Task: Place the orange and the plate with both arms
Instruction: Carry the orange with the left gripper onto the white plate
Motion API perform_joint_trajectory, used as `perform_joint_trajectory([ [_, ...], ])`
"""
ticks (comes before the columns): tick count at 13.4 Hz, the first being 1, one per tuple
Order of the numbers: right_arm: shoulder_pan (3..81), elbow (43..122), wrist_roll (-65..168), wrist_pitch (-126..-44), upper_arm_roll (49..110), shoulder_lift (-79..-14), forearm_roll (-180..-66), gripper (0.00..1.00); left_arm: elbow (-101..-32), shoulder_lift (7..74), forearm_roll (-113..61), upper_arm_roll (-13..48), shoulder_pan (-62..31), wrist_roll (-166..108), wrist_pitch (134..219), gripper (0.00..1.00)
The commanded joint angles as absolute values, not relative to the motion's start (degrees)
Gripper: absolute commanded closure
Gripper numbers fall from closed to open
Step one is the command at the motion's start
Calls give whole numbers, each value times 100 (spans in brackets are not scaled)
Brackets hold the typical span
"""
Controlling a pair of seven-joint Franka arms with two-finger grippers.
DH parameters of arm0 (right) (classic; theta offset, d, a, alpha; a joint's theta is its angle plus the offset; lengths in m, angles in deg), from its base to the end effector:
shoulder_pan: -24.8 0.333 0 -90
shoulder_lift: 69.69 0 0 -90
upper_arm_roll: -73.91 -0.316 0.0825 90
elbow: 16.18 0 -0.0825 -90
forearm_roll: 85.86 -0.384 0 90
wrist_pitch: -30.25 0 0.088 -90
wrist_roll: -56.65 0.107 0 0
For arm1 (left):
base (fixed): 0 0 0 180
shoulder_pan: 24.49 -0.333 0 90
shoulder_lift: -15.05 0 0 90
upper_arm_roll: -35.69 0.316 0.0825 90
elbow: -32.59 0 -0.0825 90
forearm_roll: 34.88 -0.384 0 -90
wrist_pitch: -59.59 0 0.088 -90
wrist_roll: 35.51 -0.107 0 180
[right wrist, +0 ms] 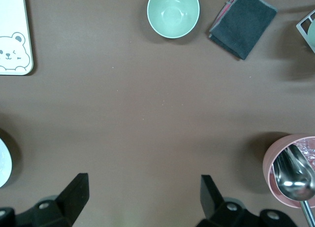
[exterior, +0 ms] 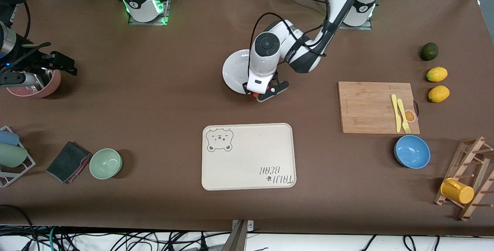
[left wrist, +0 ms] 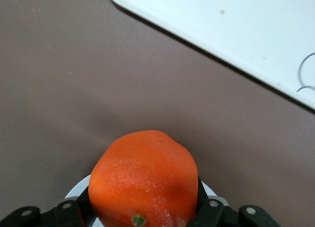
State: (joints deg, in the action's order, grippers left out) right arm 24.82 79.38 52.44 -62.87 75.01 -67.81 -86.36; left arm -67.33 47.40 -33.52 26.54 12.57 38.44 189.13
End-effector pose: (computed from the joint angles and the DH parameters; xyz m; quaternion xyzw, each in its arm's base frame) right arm 0.5639 -0.0096 0.5649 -0.9989 -0.0269 0.0375 0.0058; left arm 0.4641 -0.4717 0.2517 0.9646 0.2578 -0.0552 0.0080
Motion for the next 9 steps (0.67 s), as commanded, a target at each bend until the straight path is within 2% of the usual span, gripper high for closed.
perform_joint_trajectory([
  [1, 2445, 7901, 5216, -6238, 7497, -6793, -8736, 0, -6515, 5064, -3180, 2726, 1514, 3885, 18852, 64],
  [2, 2445, 7901, 5216, -6238, 7497, -6785, -8736, 0, -6506, 5125, -3180, 2726, 1514, 3894, 18861, 64],
  [3, 2445, 7901, 5216, -6238, 7497, -6793, -8736, 0, -6506, 5143, -3180, 2726, 1506, 3894, 18861, 52],
  [4, 2445, 7901, 5216, -6238, 7497, -6793, -8736, 0, -6506, 5144, -3180, 2726, 1514, 3894, 18861, 15],
  [5, 2445, 7901, 5216, -6238, 7497, -6785, -8736, 0, -6515, 5144, -3180, 2726, 1514, 3902, 18852, 0],
  [9, 2445, 7901, 5225, -6230, 7497, -6784, -8736, 0, -6506, 5082, -3233, 2752, 1471, 4043, 18809, 0],
])
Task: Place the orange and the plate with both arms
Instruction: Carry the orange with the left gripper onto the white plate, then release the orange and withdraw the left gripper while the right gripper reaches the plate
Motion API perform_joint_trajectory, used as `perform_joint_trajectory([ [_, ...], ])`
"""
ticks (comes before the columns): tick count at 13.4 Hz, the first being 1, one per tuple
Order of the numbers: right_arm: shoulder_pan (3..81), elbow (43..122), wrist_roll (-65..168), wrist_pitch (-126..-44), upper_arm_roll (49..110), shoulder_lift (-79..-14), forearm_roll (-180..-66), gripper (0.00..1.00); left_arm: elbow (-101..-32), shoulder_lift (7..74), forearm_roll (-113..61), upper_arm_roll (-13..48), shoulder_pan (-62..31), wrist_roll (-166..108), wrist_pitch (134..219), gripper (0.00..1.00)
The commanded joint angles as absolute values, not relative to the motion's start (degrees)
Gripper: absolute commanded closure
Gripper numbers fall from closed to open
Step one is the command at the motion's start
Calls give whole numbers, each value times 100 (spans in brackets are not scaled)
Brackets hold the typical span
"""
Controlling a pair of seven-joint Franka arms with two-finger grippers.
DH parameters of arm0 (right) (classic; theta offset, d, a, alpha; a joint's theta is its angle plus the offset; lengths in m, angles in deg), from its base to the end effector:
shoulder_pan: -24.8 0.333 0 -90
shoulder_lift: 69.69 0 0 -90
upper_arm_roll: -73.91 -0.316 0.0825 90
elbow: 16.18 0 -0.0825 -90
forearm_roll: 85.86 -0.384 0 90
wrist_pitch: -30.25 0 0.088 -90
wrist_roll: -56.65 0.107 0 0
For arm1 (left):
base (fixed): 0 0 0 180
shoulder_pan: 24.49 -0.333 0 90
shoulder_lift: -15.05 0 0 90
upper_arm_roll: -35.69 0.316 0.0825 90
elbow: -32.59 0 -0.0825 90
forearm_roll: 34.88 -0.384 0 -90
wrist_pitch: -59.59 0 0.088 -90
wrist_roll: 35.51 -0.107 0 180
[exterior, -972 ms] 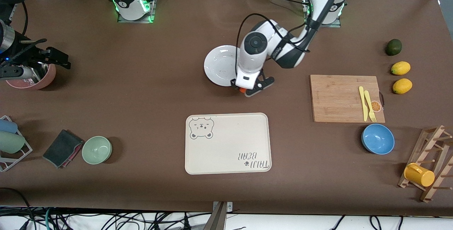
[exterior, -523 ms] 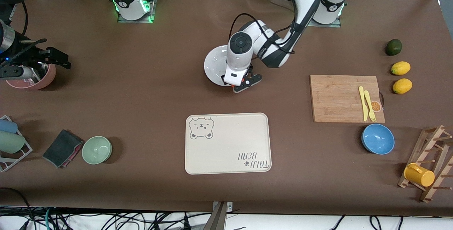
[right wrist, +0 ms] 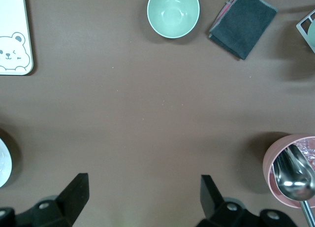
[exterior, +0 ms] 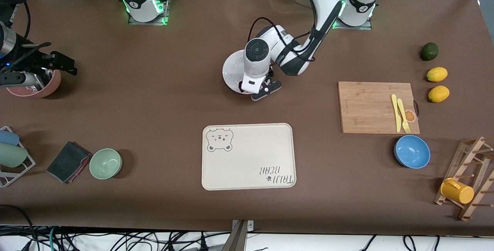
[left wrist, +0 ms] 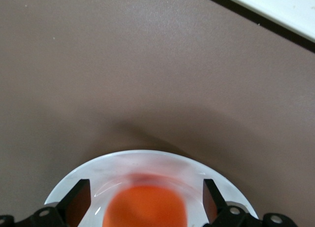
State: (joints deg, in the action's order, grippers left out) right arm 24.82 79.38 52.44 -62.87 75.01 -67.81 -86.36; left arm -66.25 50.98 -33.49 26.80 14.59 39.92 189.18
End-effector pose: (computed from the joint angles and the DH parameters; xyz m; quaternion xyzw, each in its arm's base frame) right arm 0.5639 -0.0096 0.5649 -0.9989 -0.0269 0.0375 0.0058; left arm 0.4491 -0.4860 0.2184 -0.9640 -0.2569 0.0682 0.0108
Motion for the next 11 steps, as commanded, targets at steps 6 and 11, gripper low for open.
perform_joint_trajectory([
  [6, 2471, 7874, 5216, -5554, 7453, -6512, -8875, 0, -5602, 4977, -3215, 2761, 278, 2869, 17246, 0],
  [11, 2506, 7988, 5225, -5210, 7418, -6223, -9746, 0, -5486, 4714, -3197, 2743, -1040, 1489, 17157, 0],
])
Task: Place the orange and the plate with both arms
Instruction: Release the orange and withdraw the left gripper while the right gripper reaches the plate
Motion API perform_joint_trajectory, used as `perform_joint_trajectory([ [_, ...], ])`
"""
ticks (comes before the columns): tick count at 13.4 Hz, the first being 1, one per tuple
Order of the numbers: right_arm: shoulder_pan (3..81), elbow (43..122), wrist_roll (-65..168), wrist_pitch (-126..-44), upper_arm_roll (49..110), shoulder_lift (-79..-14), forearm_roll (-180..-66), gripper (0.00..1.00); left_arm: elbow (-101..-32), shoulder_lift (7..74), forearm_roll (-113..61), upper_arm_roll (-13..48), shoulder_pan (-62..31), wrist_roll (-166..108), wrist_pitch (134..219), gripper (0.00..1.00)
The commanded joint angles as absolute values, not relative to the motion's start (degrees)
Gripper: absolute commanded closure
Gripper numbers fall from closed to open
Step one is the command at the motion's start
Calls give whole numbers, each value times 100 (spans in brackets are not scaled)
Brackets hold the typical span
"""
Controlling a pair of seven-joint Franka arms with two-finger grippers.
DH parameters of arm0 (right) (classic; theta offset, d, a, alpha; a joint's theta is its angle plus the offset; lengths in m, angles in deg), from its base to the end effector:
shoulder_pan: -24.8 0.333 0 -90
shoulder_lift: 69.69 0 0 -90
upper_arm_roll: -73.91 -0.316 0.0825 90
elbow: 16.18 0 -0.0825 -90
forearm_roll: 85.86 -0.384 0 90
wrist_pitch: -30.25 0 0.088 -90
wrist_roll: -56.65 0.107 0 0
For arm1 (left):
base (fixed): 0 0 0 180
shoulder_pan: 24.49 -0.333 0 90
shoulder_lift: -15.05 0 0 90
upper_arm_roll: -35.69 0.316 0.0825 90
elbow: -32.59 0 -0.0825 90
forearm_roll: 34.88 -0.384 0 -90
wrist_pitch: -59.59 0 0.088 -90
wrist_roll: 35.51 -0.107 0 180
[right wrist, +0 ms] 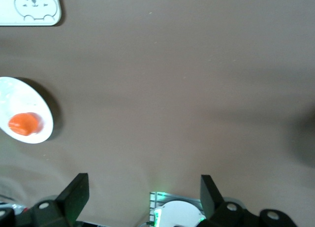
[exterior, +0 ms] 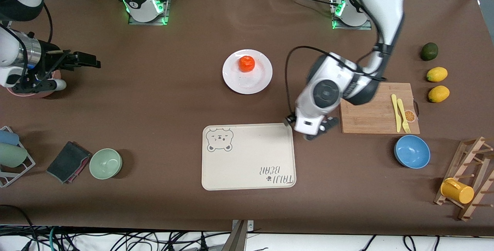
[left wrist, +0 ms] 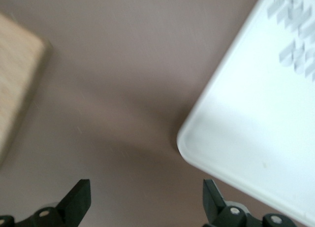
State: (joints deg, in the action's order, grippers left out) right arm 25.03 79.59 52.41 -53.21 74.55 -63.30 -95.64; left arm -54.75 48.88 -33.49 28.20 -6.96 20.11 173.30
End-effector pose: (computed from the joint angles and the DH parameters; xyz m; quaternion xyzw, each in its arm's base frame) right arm 0.5595 0.0160 0.5097 -0.9828 -0.0286 0.1583 0.0910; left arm 0.6294 -0.2809 0.3068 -0.9577 -0.2767 0.0787 0.0042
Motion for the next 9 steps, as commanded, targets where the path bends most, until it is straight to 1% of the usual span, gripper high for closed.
perform_joint_trajectory([
  [1, 2576, 8084, 5234, -5227, 7400, -6083, -9973, 0, -5486, 4687, -3197, 2743, -1287, 1181, 17095, 0],
  [3, 2717, 8199, 5287, -5333, 7382, -5775, -10351, 0, -5478, 4669, -3215, 2752, -1709, 566, 16929, 0],
  [6, 2936, 8322, 5295, -5640, 7382, -5415, -10764, 0, -5478, 4467, -3285, 2761, -2403, -655, 16569, 0],
  [7, 2972, 8349, 5295, -5780, 7382, -5178, -11070, 0, -5443, 4406, -3294, 2770, -2545, -1033, 16463, 0],
  [9, 3025, 8358, 5234, -6131, 7374, -4572, -12036, 0, -5434, 4257, -3294, 2805, -2712, -1536, 16226, 0],
])
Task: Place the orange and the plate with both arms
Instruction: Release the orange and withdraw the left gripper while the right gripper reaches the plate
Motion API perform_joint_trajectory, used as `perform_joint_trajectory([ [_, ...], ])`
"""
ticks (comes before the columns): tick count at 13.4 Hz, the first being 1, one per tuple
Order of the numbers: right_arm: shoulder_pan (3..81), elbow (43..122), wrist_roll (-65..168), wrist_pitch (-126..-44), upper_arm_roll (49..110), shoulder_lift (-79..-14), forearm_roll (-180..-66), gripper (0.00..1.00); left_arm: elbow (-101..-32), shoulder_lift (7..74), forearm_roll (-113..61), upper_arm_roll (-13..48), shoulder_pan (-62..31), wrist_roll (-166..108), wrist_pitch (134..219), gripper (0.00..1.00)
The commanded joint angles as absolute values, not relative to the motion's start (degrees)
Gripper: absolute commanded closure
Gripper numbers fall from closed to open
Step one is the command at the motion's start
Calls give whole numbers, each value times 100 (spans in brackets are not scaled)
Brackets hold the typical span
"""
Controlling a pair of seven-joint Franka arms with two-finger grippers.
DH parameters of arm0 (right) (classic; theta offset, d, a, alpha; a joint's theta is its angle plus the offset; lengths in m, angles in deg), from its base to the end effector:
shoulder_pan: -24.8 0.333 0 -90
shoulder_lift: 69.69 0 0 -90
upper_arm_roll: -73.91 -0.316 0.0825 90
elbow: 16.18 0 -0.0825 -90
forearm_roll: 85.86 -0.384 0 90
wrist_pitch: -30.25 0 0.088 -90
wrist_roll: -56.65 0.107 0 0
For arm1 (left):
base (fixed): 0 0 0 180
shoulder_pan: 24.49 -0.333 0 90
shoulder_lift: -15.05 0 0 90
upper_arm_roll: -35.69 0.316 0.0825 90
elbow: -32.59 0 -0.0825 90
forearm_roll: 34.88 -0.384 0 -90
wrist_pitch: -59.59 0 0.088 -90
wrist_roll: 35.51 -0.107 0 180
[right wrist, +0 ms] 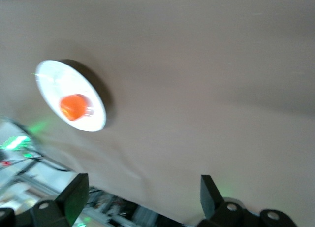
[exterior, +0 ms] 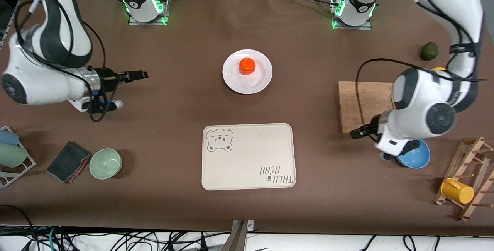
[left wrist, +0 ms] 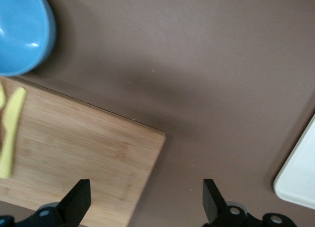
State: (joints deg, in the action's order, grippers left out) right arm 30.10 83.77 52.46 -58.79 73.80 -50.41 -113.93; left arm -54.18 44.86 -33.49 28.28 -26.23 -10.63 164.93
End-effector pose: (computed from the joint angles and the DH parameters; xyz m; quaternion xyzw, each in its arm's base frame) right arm 0.5787 0.1060 0.3629 -0.9383 -0.0194 0.2551 0.2328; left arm 0.6721 -0.0562 0.3486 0.9788 0.1754 -0.1041 0.0173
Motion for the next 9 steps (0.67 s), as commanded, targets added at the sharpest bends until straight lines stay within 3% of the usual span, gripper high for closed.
perform_joint_trajectory([
  [1, 3129, 8375, 5225, -6342, 7356, -4369, -12258, 0, -5434, 4204, -3303, 2805, -2809, -1721, 16120, 0],
  [5, 3815, 9226, 5225, -8334, 6840, -4306, -12541, 0, -5224, 3808, -3251, 2787, -3327, -2013, 15795, 0],
  [7, 3938, 9534, 5225, -8943, 6557, -4323, -12533, 0, -5056, 3721, -3259, 2814, -3520, -2100, 15627, 0],
  [9, 4262, 9746, 5216, -9165, 6539, -4315, -12533, 0, -5379, 3335, -3267, 2848, -3417, -2101, 15784, 0],
])
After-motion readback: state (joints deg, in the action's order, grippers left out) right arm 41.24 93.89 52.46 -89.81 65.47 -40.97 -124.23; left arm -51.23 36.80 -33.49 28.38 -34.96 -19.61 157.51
